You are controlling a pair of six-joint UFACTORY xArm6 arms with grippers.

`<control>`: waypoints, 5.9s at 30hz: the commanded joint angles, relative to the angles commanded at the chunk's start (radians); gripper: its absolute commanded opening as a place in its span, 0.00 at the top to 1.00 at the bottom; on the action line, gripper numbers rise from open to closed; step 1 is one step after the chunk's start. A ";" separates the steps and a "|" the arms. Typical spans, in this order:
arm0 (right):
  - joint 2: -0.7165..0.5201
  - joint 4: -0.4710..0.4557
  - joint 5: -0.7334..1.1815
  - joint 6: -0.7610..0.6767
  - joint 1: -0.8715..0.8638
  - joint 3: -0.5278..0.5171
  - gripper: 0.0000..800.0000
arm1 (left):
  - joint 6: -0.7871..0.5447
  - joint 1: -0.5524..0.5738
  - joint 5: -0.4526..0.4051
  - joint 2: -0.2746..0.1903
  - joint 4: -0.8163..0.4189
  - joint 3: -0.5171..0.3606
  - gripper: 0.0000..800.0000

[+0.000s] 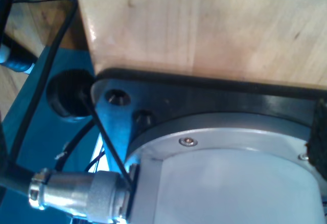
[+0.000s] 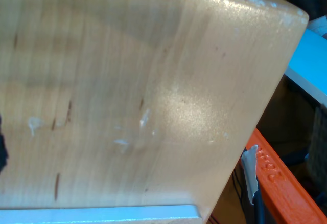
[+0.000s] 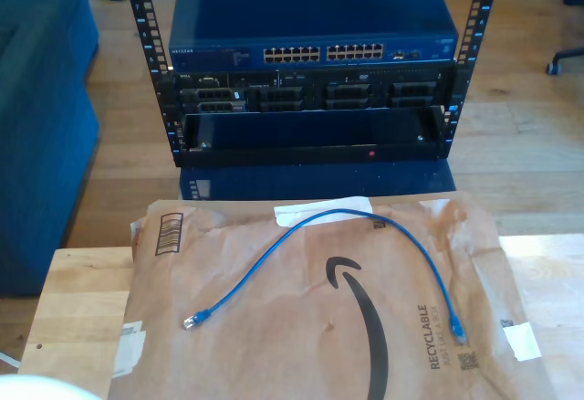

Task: Grab the cable and plug it in

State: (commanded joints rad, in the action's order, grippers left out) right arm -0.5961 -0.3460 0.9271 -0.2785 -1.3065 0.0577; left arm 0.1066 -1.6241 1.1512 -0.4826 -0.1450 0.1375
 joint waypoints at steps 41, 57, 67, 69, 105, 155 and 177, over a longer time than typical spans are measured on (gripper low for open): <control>0.000 -0.003 0.000 0.000 0.000 0.000 0.00 | 0.000 0.000 0.000 0.000 0.000 0.000 0.00; 0.000 0.005 -0.002 -0.008 0.000 0.000 0.00 | -0.002 0.000 0.000 0.000 -0.002 0.000 0.00; -0.080 0.115 0.173 -0.006 0.002 0.129 0.00 | 0.003 -0.009 0.037 -0.003 -0.003 0.017 0.00; -0.078 0.130 0.213 -0.008 0.000 0.172 0.00 | 0.006 -0.009 0.060 -0.008 -0.003 0.040 0.00; 0.064 0.233 0.379 -1.508 1.620 0.643 0.00 | 0.835 0.839 0.377 -0.006 0.328 0.460 0.00; 0.954 0.560 0.031 -1.312 2.031 1.204 0.05 | 1.333 1.444 0.394 0.069 0.434 0.578 0.00; 0.979 0.562 0.003 -1.324 2.024 1.223 0.95 | 1.333 1.444 0.394 0.071 0.434 0.585 0.00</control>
State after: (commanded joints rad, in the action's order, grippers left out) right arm 0.3828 0.2156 0.9302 -1.6026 0.7173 1.2806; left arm 1.4400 -0.1803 1.5455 -0.4120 0.2892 0.7221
